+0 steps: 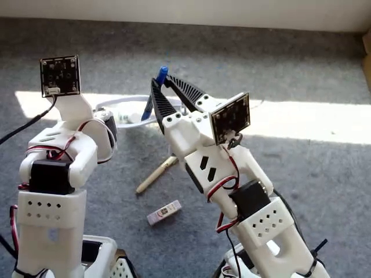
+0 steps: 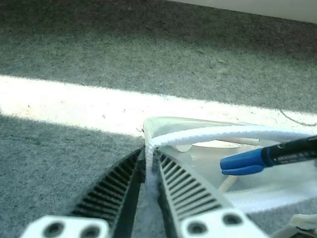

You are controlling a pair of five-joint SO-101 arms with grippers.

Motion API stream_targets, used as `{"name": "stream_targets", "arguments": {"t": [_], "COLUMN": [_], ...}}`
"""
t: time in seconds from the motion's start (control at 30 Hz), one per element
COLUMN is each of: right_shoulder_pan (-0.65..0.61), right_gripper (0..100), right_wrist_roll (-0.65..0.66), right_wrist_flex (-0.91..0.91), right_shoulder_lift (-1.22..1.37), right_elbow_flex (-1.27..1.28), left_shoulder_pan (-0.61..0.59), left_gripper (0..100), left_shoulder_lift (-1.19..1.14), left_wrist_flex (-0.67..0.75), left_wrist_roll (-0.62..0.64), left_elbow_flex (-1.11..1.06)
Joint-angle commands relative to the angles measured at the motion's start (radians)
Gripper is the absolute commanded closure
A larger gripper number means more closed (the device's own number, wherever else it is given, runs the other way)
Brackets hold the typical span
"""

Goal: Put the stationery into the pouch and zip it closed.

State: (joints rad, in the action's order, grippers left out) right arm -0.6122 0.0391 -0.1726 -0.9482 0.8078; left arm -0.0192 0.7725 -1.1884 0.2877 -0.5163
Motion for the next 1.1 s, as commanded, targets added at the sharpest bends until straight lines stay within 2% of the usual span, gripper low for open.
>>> {"name": "stream_targets", "arguments": {"t": [0.0,0.27,0.47,0.8,0.9,1.03,1.07], "right_shoulder_pan": [-0.007,-0.03,-0.044,-0.044,-0.047,-0.085,-0.097], "right_gripper": [98.8,98.5,85.2,85.3,87.6,99.5,99.5], "right_wrist_roll": [0.011,0.011,0.012,0.012,0.012,0.011,0.011], "right_wrist_flex": [-0.002,-0.15,-0.153,-0.153,-0.177,-0.248,-0.259], "right_shoulder_lift": [-0.021,-0.021,-0.021,-0.021,-0.021,-0.03,-0.045], "right_elbow_flex": [-0.01,-0.021,-0.015,-0.021,-0.021,-0.022,-0.022], "left_shoulder_pan": [0.007,0.007,0.007,0.007,0.007,0.007,0.007], "left_gripper": [99,99,99,99,99,99,99], "left_shoulder_lift": [-0.015,-0.015,-0.015,-0.015,-0.015,-0.015,-0.015], "left_wrist_flex": [-0.002,0.0,0.005,0.005,0.005,0.005,0.005], "left_wrist_roll": [-0.011,-0.011,-0.011,-0.011,-0.011,-0.011,-0.011], "left_elbow_flex": [-0.016,-0.016,-0.033,-0.033,-0.033,-0.033,-0.033]}}
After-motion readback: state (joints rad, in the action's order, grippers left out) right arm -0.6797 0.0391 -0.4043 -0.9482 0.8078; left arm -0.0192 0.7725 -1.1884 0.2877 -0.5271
